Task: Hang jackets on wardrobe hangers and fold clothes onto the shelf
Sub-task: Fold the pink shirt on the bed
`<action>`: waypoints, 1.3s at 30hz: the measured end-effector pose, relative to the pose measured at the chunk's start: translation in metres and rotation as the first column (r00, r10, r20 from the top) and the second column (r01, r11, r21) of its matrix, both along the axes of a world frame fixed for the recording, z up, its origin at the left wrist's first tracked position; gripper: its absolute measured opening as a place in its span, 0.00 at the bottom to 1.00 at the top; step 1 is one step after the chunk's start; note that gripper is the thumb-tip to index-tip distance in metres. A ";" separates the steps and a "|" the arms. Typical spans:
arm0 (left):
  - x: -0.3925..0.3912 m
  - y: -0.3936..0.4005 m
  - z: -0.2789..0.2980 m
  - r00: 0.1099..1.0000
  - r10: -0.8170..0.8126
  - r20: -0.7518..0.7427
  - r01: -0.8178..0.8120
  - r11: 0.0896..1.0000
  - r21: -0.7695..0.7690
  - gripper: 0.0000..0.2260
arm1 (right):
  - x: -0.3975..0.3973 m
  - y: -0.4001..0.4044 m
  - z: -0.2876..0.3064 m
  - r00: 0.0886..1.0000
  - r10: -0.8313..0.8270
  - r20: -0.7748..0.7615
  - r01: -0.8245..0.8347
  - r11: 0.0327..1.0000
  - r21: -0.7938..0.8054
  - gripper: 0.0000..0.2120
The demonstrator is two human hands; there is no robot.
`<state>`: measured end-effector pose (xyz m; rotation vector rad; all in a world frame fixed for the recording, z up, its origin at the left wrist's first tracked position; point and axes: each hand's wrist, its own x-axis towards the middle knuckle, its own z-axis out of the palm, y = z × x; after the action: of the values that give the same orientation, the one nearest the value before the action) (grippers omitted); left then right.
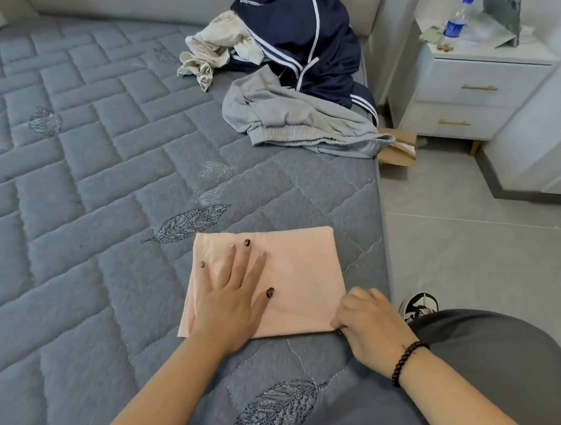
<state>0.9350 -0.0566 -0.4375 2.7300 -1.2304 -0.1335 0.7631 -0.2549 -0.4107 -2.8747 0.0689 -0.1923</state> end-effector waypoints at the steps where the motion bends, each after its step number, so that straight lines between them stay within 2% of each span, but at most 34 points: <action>1: 0.000 0.001 -0.003 1.000 0.011 0.001 -0.011 1.000 0.011 0.30 | 0.000 0.001 0.002 1.000 -0.005 -0.011 0.005 1.000 0.009 0.12; 3: -0.001 0.000 -0.001 1.000 0.018 -0.012 -0.018 1.000 0.013 0.29 | 0.005 0.005 0.007 0.999 -0.035 -0.010 0.036 0.998 0.056 0.08; 6: 0.003 -0.007 0.006 0.997 0.039 0.061 -0.035 0.997 -0.064 0.27 | 0.027 0.013 0.013 0.984 -0.127 0.127 0.111 0.986 0.120 0.14; 8: 0.010 -0.014 0.007 0.996 0.069 0.054 -0.063 0.991 -0.116 0.26 | 0.052 0.020 0.012 0.950 -0.187 0.250 0.159 0.979 0.130 0.16; 10: 0.016 -0.020 0.004 0.995 0.092 0.027 -0.087 0.986 -0.142 0.26 | 0.079 0.029 0.007 0.936 -0.219 0.274 0.186 0.972 0.141 0.19; 12: 0.018 -0.024 -0.001 0.993 0.114 0.020 -0.110 0.984 -0.142 0.26 | 0.100 0.036 -0.002 0.956 -0.207 0.206 0.179 0.973 0.148 0.23; 15: 0.016 -0.024 -0.009 0.984 0.175 0.038 -0.169 0.978 -0.123 0.26 | 0.114 0.042 -0.019 0.989 -0.145 0.026 0.145 0.989 0.028 0.25; 17: 0.016 -0.024 -0.012 0.972 0.236 0.014 -0.232 0.963 -0.135 0.27 | 0.114 0.039 -0.030 0.985 -0.160 -0.063 0.160 0.987 -0.005 0.27; 23: 0.022 -0.029 -0.016 0.877 0.476 -0.064 -0.480 0.870 -0.109 0.31 | 0.109 0.021 -0.041 0.940 -0.305 -0.154 0.300 0.952 -0.054 0.37; 26: 0.027 -0.028 -0.017 0.815 0.568 -0.115 -0.578 0.811 -0.088 0.33 | 0.111 0.019 -0.042 0.886 -0.420 -0.196 0.418 0.907 -0.052 0.43; 30: 0.025 -0.029 -0.012 0.824 0.558 -0.101 -0.567 0.817 -0.105 0.34 | 0.100 -0.003 -0.041 0.767 -0.590 -0.252 0.614 0.789 0.021 0.50; 33: 0.021 -0.025 -0.007 0.798 0.590 -0.124 -0.603 0.784 -0.148 0.37 | 0.087 -0.017 -0.040 0.782 -0.549 -0.296 0.585 0.810 0.043 0.46; 35: 0.018 -0.022 -0.004 0.740 0.642 -0.199 -0.672 0.710 -0.210 0.41 | 0.081 -0.018 -0.036 0.818 -0.508 -0.271 0.552 0.825 0.120 0.43; 36: 0.016 -0.019 -0.002 0.707 0.663 -0.245 -0.707 0.667 -0.237 0.41 | 0.079 -0.018 -0.031 0.824 -0.512 -0.243 0.558 0.809 0.186 0.39; 39: 0.017 -0.008 0.007 0.616 0.705 -0.351 -0.787 0.543 -0.292 0.35 | 0.075 -0.015 -0.016 0.783 -0.596 -0.179 0.617 0.705 0.349 0.17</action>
<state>0.9518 -0.0644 -0.4303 2.4979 0.0742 -0.0204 0.8379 -0.2699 -0.4263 -2.3466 0.9677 -0.1937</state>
